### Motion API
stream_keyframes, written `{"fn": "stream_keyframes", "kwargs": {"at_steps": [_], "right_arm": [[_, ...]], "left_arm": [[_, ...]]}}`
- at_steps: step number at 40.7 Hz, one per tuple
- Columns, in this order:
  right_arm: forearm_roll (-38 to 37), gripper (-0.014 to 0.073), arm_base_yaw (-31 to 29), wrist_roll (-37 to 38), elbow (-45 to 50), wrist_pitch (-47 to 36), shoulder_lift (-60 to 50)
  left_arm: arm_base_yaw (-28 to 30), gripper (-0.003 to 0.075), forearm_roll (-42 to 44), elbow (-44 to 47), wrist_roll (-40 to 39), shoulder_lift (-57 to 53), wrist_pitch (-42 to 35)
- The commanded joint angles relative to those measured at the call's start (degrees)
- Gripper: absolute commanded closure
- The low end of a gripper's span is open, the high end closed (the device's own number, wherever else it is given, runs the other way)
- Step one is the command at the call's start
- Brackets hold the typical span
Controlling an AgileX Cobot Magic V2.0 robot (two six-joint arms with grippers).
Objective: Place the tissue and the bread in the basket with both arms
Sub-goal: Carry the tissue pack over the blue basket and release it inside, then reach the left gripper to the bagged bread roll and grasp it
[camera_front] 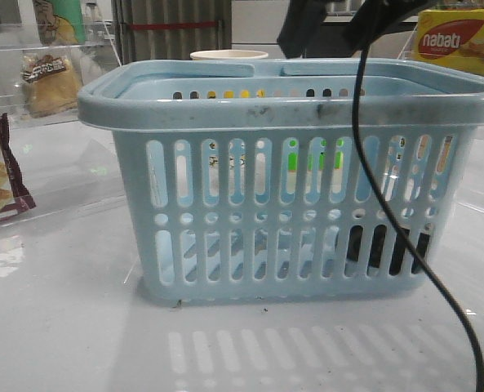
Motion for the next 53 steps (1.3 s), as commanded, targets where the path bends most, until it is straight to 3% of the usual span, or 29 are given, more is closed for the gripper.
{"fn": "stream_keyframes", "kwargs": {"at_steps": [1, 15, 19, 25, 34, 53], "right_arm": [[0.3, 0.0012, 0.1, -0.1, 0.6, -4.2, -6.7], [-0.2, 0.0012, 0.1, -0.7, 16.0, -5.3, -26.7], [-0.2, 0.0012, 0.1, -0.7, 18.5, -5.2, -30.5], [-0.2, 0.0012, 0.1, -0.7, 19.3, -3.7, -32.3], [-0.2, 0.0012, 0.1, -0.7, 19.3, -3.3, -31.3], [-0.2, 0.0012, 0.1, -0.7, 19.3, -3.1, -31.0]], "left_arm": [[0.0, 0.0226, -0.6, -1.8, 0.2, 0.0, -3.3], [-9.8, 0.0218, -3.2, -2.0, 3.3, 2.9, -7.2], [-10.7, 0.0155, -3.4, -2.7, 3.2, 6.3, -11.2], [-10.6, 0.0074, -3.5, -7.6, 3.1, 13.7, -12.8], [-10.2, 0.0076, -2.2, -18.6, 3.1, 26.9, -15.1], [-2.6, 0.0078, -2.2, -42.8, 3.1, 52.4, -16.2]]}}
